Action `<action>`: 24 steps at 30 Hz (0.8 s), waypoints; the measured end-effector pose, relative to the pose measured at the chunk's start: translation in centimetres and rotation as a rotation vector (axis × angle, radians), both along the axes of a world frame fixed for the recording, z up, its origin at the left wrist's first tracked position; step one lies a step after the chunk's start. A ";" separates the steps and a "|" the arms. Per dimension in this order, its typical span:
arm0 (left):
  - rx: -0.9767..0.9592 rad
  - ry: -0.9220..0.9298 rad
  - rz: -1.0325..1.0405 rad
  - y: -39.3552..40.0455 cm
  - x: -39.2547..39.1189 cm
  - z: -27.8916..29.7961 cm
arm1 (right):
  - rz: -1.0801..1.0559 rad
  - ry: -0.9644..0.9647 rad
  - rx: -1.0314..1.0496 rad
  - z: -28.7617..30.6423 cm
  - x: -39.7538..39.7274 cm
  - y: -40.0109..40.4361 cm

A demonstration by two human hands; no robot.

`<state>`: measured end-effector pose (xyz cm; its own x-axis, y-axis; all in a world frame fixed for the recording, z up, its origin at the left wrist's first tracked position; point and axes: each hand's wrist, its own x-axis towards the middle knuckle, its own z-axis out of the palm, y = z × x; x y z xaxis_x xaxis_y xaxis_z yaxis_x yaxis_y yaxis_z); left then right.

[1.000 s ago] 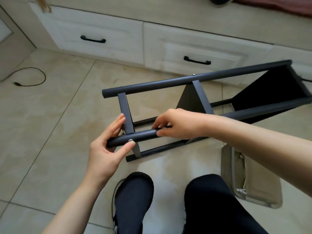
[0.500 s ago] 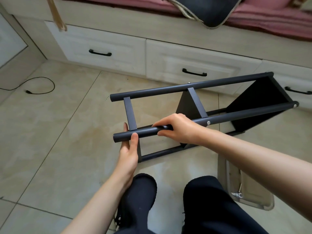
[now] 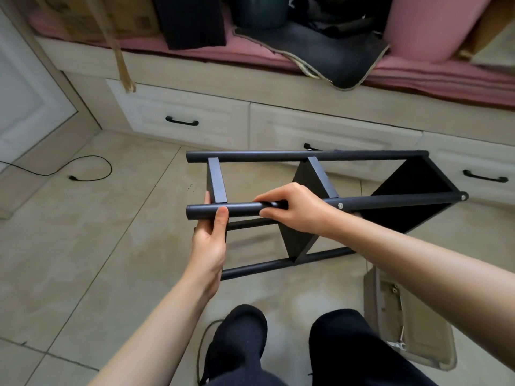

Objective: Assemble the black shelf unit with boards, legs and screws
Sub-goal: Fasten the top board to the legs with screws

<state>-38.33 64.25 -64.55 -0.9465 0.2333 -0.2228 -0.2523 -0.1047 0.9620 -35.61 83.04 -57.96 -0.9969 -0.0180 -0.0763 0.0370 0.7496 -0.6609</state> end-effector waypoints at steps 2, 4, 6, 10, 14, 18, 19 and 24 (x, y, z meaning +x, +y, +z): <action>0.011 0.039 0.011 0.2 -0.8 2.7 | -0.023 0.054 -0.052 1.8 -0.3 0.1; 0.023 0.088 0.015 0.6 -1.6 5.7 | -0.049 0.112 -0.107 3.9 -0.5 0.1; 0.015 0.151 0.012 0.9 -2.1 8.9 | -0.067 0.177 -0.144 6.0 -0.6 0.1; -0.007 0.252 -0.005 1.2 -2.9 14.6 | -0.111 0.288 -0.257 9.8 -0.6 -0.5; -0.103 0.348 -0.014 1.1 -3.0 19.3 | -0.150 0.369 -0.403 12.4 -0.1 -1.1; -0.270 0.462 -0.006 0.9 -3.0 23.5 | -0.198 0.396 -0.611 14.2 0.3 -1.8; -0.303 0.494 -0.012 1.1 -2.9 24.5 | -0.215 0.390 -0.662 14.5 0.5 -1.9; -0.483 0.654 0.015 2.0 -1.3 28.1 | -0.288 0.363 -0.933 14.8 1.8 -2.6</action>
<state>-39.66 66.25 -36.45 -0.9223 0.2392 0.3037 0.3748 0.3608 0.8540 -33.76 80.42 -43.19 -0.9332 0.3263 0.1509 -0.1832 -0.0704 -0.9806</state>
